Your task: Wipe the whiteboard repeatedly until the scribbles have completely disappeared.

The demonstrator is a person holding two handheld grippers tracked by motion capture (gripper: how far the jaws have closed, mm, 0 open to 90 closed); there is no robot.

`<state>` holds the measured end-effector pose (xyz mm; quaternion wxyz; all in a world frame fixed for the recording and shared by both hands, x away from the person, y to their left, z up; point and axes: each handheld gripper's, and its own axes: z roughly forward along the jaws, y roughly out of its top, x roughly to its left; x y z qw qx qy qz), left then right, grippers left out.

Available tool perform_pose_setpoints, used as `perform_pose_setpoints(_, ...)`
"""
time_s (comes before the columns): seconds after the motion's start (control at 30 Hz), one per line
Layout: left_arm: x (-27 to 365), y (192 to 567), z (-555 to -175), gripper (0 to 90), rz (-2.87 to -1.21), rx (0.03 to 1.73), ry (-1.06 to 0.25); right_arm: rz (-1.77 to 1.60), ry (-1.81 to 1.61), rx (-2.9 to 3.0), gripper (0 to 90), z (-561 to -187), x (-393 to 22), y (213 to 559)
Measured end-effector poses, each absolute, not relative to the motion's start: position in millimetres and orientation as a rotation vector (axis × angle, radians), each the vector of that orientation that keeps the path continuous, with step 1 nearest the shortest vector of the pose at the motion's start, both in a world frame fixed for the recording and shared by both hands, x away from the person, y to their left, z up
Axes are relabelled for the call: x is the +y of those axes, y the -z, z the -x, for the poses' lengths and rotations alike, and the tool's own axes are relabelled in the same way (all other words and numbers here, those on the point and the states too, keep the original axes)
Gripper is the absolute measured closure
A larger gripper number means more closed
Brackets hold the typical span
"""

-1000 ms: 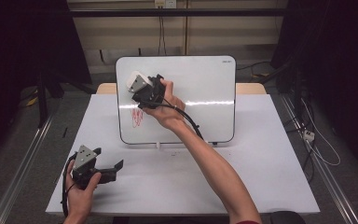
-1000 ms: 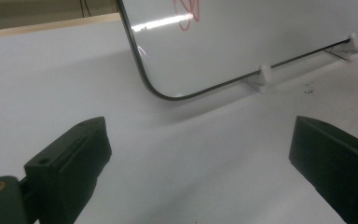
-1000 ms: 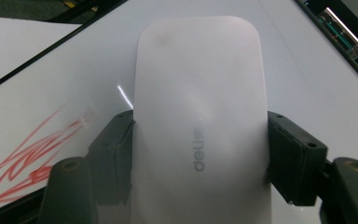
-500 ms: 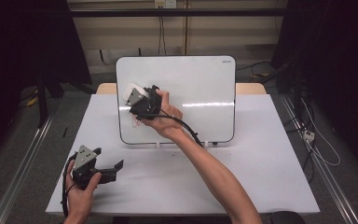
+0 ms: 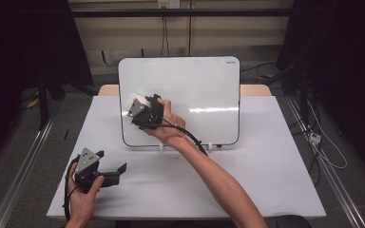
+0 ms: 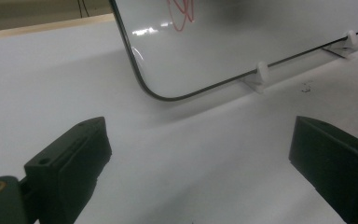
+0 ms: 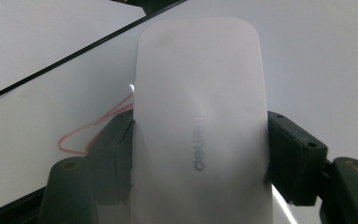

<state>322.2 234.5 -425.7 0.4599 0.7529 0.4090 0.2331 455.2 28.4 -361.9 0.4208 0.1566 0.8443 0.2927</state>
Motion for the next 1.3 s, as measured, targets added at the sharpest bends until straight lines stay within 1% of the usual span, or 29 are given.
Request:
perform_pose_setpoints(0.27, 234, 426, -323, 4.8, -1.863, 1.006, -0.57, -0.353, -0.703, 2.135, 31.4, -447, 30, 370)
perform_pose_setpoints(0.57, 233, 426, -323, 4.8, -1.865, 1.004, -0.567, -0.307, -0.703, 2.155, 31.3, -434, 36, 388)
perform_pose_setpoints(0.8, 233, 426, -324, 4.8, -1.864, 1.007, -0.572, -0.291, -0.688, 2.161, 31.3, -430, 37, 390)
perform_pose_setpoints(1.1, 234, 427, -324, 4.9, -1.858, 1.01, -0.566, -0.298, -0.706, 2.168, 31.3, -433, 34, 386)
perform_pose_setpoints(1.3, 235, 426, -324, 4.9, -1.865, 1.004, -0.576, -0.351, -0.721, 2.139, 31.4, -442, 27, 375)
